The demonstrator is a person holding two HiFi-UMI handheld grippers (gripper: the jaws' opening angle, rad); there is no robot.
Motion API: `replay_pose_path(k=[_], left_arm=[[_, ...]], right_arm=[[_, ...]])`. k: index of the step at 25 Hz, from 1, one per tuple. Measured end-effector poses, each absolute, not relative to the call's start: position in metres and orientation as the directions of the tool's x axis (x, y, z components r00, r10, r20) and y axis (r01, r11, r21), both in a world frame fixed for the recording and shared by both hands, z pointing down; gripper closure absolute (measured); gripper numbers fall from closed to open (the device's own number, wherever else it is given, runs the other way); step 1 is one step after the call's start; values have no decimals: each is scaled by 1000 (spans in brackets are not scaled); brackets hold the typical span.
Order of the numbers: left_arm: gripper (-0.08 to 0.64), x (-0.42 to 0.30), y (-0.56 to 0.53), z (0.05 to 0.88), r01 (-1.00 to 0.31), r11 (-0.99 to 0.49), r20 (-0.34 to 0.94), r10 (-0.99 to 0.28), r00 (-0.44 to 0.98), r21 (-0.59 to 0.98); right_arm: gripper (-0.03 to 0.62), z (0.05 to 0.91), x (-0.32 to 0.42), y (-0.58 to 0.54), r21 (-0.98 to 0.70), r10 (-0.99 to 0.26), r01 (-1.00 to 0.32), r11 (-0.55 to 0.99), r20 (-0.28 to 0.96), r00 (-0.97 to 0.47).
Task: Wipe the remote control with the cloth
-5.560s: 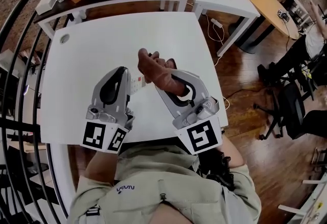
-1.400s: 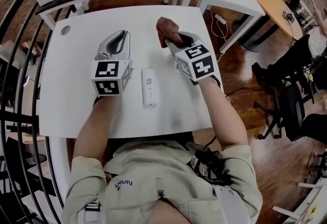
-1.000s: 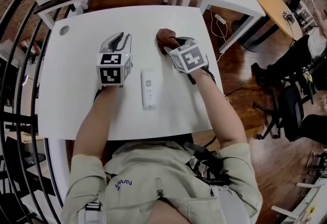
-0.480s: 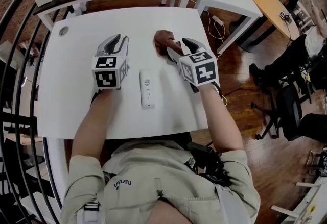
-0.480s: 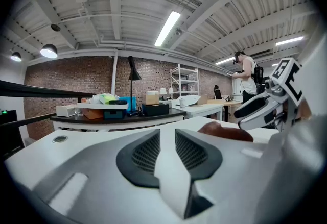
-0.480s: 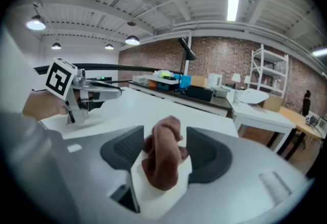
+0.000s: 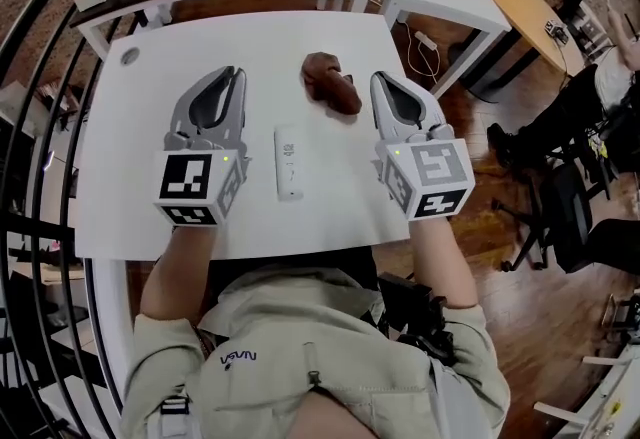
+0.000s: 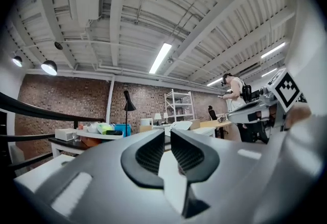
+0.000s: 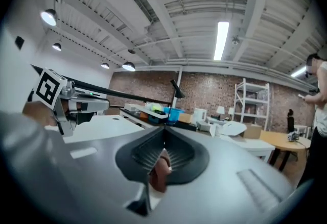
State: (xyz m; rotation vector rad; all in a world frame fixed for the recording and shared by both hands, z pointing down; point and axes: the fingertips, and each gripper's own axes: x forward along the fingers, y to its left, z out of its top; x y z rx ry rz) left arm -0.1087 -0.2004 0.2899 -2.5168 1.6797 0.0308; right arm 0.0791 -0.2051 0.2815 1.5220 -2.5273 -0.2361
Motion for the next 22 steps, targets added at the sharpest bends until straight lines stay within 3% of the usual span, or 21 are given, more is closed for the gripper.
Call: replay_pose_path(k=[7, 12, 22], left_arm=[[534, -93, -131, 263, -918, -387, -177, -901, 397, -90], [552, -92, -91, 274, -912, -380, -175, -898, 404, -156], [558, -84, -54, 306, -934, -346, -126, -926, 355, -87]], right_arm=[[588, 273, 74, -141, 263, -854, -823, 503, 5, -520], [588, 281, 68, -108, 272, -838, -808, 523, -5, -545], [589, 310, 67, -68, 216, -791, -772, 598, 3, -612]])
